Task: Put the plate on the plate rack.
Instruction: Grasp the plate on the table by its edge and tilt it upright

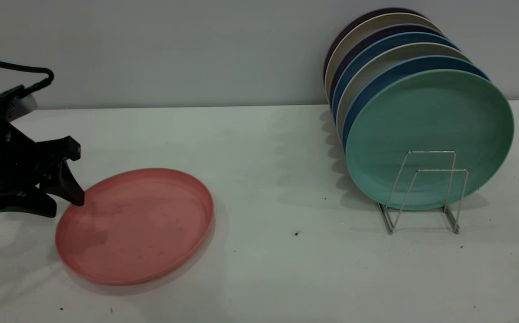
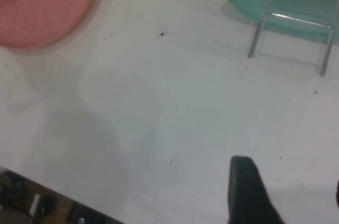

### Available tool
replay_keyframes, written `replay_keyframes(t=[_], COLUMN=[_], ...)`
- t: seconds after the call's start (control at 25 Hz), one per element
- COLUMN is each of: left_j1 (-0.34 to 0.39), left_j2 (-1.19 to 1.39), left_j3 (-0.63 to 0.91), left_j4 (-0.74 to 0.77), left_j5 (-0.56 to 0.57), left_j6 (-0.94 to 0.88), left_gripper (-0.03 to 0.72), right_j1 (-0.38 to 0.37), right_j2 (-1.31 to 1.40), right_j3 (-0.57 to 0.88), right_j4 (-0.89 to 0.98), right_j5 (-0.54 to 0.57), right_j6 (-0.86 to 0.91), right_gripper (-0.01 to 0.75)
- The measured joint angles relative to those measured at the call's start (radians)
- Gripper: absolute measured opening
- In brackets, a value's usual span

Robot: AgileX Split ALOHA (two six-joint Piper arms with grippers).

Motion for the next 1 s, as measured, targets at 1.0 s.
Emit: replay_keyframes(t=[1.0], left_j1=[0.095], left_j2=[0.005], left_j3=[0.000], left_j4=[0.225], left_j5=[0.105], left_j6=[-0.061], left_gripper=[0.416], right_j1=[0.000], right_j2=[0.000], right_j3=[0.000], right_j4=[0.000], right_j5=[0.011], right_j6=[0.001], right_gripper=[0.417])
